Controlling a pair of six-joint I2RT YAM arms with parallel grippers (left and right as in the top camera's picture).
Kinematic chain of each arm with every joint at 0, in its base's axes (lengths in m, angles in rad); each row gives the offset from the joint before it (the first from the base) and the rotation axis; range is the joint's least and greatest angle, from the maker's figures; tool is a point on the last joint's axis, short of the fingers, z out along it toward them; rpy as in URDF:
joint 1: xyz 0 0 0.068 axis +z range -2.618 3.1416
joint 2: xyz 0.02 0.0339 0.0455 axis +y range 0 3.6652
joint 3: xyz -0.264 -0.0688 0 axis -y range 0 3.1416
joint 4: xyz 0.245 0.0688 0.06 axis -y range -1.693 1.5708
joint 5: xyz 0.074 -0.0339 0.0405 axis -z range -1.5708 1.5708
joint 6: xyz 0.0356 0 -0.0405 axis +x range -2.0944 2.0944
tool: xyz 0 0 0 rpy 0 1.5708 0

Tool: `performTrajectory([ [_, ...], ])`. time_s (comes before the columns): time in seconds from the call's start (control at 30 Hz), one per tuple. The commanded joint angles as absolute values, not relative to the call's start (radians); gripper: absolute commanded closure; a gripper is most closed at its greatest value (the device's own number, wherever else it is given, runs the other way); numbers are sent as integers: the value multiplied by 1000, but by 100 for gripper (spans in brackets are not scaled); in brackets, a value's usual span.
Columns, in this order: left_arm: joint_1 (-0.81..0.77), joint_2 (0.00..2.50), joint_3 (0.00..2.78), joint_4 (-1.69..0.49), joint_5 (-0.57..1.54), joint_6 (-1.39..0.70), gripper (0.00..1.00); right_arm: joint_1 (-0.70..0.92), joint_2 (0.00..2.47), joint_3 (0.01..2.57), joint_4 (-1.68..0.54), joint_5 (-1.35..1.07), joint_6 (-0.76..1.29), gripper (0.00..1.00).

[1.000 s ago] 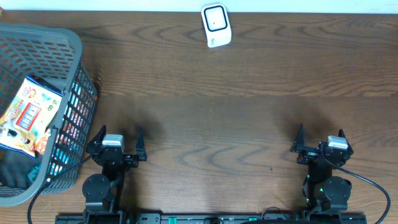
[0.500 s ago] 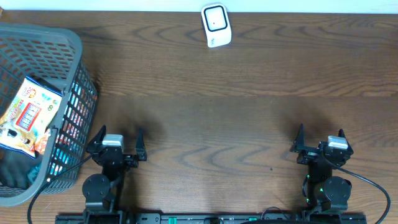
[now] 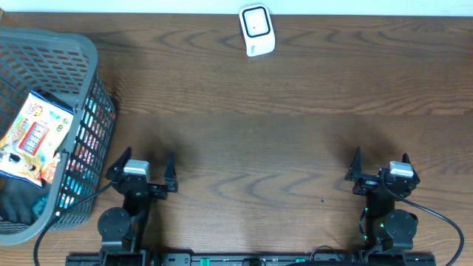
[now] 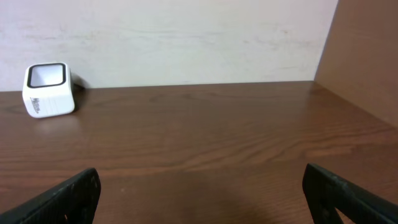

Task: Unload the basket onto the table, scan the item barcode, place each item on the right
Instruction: 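Move the left gripper over the grey basket and reach inside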

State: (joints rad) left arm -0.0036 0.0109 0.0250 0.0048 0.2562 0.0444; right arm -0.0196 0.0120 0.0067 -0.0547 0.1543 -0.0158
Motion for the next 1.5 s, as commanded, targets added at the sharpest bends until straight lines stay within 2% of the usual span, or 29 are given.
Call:
performTrajectory([
  [0.0,-4,11,84,14,445,-28,2,-12,7,6,-57,166,-31,1],
  [0.27,-4,240,430,-36,445,-99,3,-12,7,6,-57,166,-31,1],
  [0.63,-4,836,1195,-457,493,-137,2,-12,7,6,-57,166,-31,1],
  [0.73,-4,900,1235,-481,615,-137,2,-12,7,6,-57,166,-31,1],
  [0.87,-4,949,1235,-410,771,-141,2,-12,7,6,-57,166,-31,1],
  [1.13,54,988,1244,-353,635,-345,2,-12,7,6,-57,166,-31,1],
  [1.3,174,1009,1303,-353,612,-472,2,-12,7,6,-57,166,-31,1],
  [1.47,308,1035,1377,-353,612,-511,2,-12,7,6,-57,166,-31,1],
])
